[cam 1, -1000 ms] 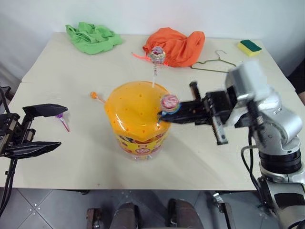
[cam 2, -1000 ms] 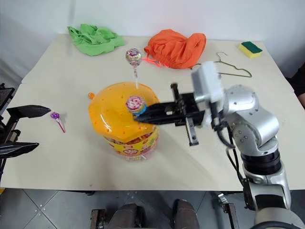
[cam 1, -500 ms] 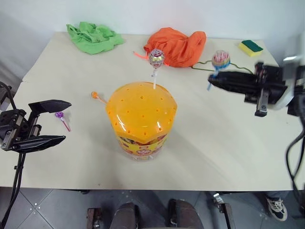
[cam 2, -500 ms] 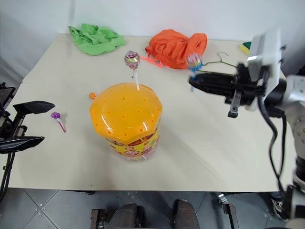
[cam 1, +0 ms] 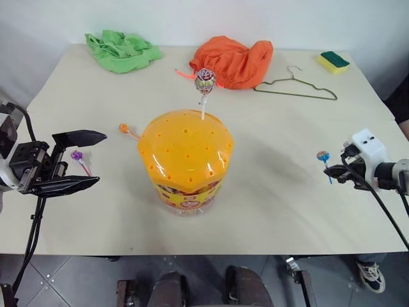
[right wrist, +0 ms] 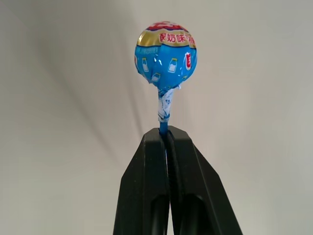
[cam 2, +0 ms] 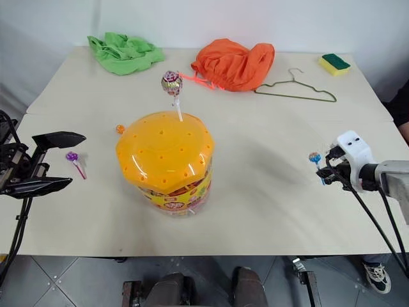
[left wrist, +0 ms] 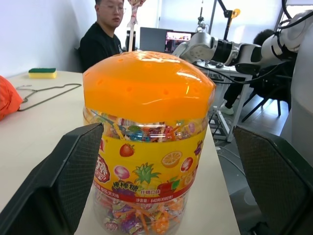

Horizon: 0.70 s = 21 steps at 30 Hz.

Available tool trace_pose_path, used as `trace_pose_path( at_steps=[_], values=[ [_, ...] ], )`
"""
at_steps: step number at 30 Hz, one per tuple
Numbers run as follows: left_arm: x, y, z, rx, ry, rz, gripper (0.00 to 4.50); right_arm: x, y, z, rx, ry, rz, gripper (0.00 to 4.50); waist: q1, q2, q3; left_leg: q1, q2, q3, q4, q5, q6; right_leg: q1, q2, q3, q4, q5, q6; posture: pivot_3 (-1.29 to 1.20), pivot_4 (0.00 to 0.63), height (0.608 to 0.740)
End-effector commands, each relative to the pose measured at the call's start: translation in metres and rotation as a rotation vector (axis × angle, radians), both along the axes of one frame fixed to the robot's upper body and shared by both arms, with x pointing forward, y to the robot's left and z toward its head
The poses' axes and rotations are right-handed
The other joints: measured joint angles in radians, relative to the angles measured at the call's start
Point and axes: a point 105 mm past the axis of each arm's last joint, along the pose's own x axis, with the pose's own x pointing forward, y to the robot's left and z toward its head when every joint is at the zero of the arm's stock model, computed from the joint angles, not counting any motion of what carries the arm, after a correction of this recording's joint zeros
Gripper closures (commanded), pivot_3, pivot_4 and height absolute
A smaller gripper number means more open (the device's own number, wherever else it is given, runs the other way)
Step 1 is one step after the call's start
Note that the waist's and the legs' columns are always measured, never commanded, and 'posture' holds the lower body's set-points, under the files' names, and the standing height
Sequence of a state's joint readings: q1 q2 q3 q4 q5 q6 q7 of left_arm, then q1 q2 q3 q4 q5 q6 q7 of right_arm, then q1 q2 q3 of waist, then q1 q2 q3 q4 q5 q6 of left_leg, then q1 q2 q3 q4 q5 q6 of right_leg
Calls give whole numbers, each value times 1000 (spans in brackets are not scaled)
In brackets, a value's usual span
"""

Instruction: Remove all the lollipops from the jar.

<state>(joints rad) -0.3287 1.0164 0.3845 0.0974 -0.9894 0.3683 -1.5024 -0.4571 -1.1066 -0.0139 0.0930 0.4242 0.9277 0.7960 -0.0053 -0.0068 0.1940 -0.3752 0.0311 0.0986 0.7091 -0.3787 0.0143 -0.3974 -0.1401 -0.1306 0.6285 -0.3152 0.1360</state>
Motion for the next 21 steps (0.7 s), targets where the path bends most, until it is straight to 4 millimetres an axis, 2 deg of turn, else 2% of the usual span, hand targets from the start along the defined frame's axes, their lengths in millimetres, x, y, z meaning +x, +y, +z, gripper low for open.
trace_pose_path(
  at_steps=[1, 4, 7, 9, 13, 16, 18, 21],
  values=[
    [-13, 0, 3, 18, -49, -104, 0, 9, -14, 0, -20, -7, -79, 4485, 0, 0, 0, 0, 0, 0, 0, 0, 0, 0, 0, 0, 0, 0, 0, 0, 150, 740],
    [-15, 2, 4, 18, -53, -91, 0, 15, -19, -2, -8, -13, -117, 4485, 0, 0, 0, 0, 0, 0, 0, 0, 0, 0, 0, 0, 0, 0, 0, 0, 150, 740],
    [-18, 6, 5, 24, -55, -68, 0, 15, -22, -3, -7, -14, -130, 3837, 1, 0, 0, 0, 0, 0, 0, 0, 0, 0, 0, 0, 0, 0, 0, 0, 150, 740],
    [-19, 6, 6, 24, -56, -67, 0, 14, -21, -1, -2, -20, -118, 3231, 3, 0, 0, 0, 0, 0, 0, 0, 0, 0, 0, 0, 0, 0, 0, 0, 150, 740],
    [-21, 4, 6, 18, -54, -69, 0, 5, -7, 10, 18, -69, -12, 1862, 3, 0, 0, 0, 0, 0, 0, 0, 0, 0, 0, 0, 0, 0, 0, 0, 150, 740],
    [-21, 3, 7, 17, -52, -70, 0, -3, 7, 27, 38, -133, 83, 837, 3, 1, 0, 0, 0, 0, 0, 0, 0, 0, 0, 0, 0, 0, 0, 0, 150, 740],
    [-19, 2, 8, 15, -51, -74, 0, -14, 27, 53, 75, -214, 201, 115, 4, 1, 1, 0, 0, 0, 0, 0, 0, 0, 0, 0, 0, 0, 0, 0, 150, 740],
    [-17, 1, 9, 12, -51, -85, 0, -35, 64, 86, 142, -290, 415, 22, 4, 1, 1, 0, 0, 0, 0, 0, 0, 0, 0, 0, 0, 0, 0, 0, 150, 740]
  ],
)
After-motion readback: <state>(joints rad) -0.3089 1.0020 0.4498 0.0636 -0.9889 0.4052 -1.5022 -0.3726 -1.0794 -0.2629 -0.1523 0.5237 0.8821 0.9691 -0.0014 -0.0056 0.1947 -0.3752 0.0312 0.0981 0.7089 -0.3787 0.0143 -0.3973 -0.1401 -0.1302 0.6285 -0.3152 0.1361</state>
